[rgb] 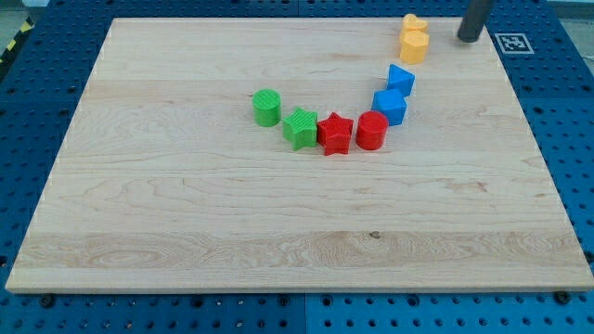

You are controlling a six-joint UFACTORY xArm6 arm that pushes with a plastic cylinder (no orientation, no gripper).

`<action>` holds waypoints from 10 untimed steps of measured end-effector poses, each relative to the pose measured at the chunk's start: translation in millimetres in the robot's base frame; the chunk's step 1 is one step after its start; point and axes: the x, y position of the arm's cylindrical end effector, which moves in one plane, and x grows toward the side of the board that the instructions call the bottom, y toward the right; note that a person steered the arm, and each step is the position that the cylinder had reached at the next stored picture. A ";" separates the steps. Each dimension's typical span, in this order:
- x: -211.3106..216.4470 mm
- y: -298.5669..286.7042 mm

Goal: Slide yellow hexagon near green circle

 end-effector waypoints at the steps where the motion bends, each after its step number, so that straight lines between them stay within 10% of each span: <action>1: 4.1 -41.1; 10: 61.7 -80.7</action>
